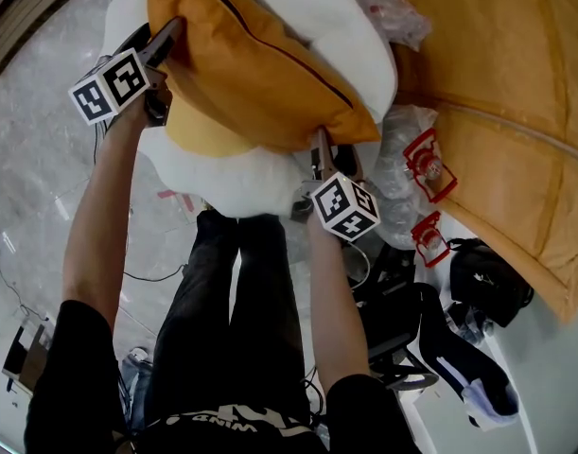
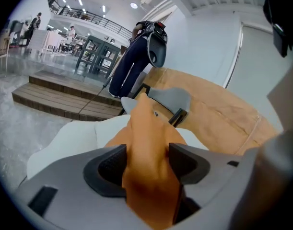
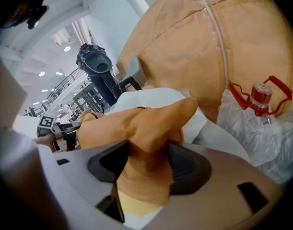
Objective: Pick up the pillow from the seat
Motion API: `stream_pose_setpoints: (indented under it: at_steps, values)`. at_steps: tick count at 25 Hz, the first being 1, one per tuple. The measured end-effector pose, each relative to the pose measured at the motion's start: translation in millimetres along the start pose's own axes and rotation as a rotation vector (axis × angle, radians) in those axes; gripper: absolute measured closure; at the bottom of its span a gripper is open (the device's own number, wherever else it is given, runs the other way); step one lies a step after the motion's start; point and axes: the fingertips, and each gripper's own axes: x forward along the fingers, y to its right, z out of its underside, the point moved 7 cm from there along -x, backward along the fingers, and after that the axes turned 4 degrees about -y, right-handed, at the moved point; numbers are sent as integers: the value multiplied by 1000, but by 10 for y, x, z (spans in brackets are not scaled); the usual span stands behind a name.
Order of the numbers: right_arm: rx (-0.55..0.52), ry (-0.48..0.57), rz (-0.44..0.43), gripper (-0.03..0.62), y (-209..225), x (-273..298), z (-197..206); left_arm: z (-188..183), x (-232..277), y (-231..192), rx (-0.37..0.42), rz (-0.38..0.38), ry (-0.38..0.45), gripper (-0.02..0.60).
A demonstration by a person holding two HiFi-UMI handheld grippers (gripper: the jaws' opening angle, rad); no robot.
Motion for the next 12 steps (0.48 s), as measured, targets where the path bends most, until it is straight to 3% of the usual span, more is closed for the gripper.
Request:
stream_pose_setpoints:
  at_steps: [3, 7, 12]
  values:
    - [-14, -4, -12, 348, -5, -17, 4, 32, 5, 53, 18, -6, -26, 394]
    - [-40, -28, -17, 538, -63, 8, 63, 149, 8, 108, 99, -51, -103, 554]
    - [-10, -53, -35, 554, -30, 26, 155, 236, -30, 89, 112, -42, -120, 561]
